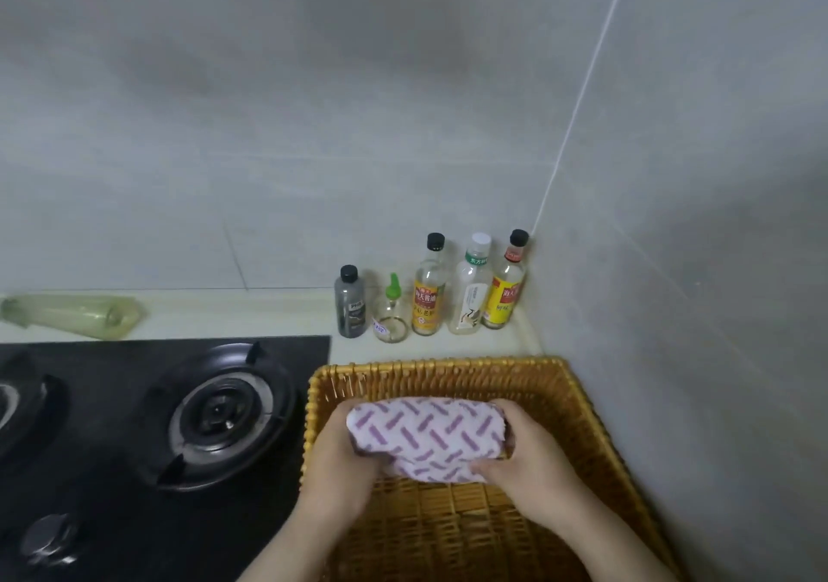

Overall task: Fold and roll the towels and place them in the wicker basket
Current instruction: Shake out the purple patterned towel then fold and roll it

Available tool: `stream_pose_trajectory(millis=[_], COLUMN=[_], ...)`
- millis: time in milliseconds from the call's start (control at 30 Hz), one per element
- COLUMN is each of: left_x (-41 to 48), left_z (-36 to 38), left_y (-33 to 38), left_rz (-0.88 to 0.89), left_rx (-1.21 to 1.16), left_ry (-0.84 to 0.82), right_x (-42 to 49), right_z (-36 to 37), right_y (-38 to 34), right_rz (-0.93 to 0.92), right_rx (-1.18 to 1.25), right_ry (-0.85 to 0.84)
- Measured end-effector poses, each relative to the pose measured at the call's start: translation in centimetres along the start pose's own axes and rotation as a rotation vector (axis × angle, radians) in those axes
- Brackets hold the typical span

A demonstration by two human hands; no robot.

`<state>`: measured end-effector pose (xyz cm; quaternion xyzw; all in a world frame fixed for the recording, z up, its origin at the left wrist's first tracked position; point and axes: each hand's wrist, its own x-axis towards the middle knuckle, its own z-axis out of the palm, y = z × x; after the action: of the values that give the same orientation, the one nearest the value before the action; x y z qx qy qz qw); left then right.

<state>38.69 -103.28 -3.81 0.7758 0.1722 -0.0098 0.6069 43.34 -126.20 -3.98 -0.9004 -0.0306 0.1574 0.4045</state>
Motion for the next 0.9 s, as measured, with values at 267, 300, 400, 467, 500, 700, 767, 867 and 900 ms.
stream_pose_trajectory(millis=[267,300,400,467,500,700,767,867,900], left_x=[2.5,2.8,3.8,4.5,4.7,5.4,4.9,3.9,3.7], left_z=[5.6,6.0,6.8,7.0,7.1,7.8,7.3,6.2,5.9], left_y=[-2.8,-3.1,-4.1,-4.8,-5.0,-5.2,-5.1,-5.2,-5.2], left_rz=[-0.330,-0.349,-0.416,-0.455,-0.472,-0.682,-0.751,-0.706,-0.703], left_rx=[-0.181,-0.199,-0.218,-0.210,-0.195,-0.356,-0.782,-1.435,-1.534], left_ry=[0.437,0.498,0.613,0.649,0.659,0.646,0.612,0.484,0.470], right_x=[6.1,6.7,8.2,9.1,9.4,10.7,10.6,10.4,10.3], right_z=[4.5,5.3,7.5,8.6,9.0,9.6,9.4,9.0,8.7], right_y=[3.4,3.6,4.2,4.6,4.8,6.1,6.1,5.7,5.6], right_rz=[-0.057,-0.058,-0.044,-0.041,-0.032,-0.020,-0.035,-0.069,-0.065], right_rx=[-0.145,-0.149,-0.136,-0.098,-0.066,0.087,0.106,0.134,0.167], right_ry=[-0.103,-0.111,-0.101,-0.099,-0.103,-0.071,-0.077,-0.101,-0.128])
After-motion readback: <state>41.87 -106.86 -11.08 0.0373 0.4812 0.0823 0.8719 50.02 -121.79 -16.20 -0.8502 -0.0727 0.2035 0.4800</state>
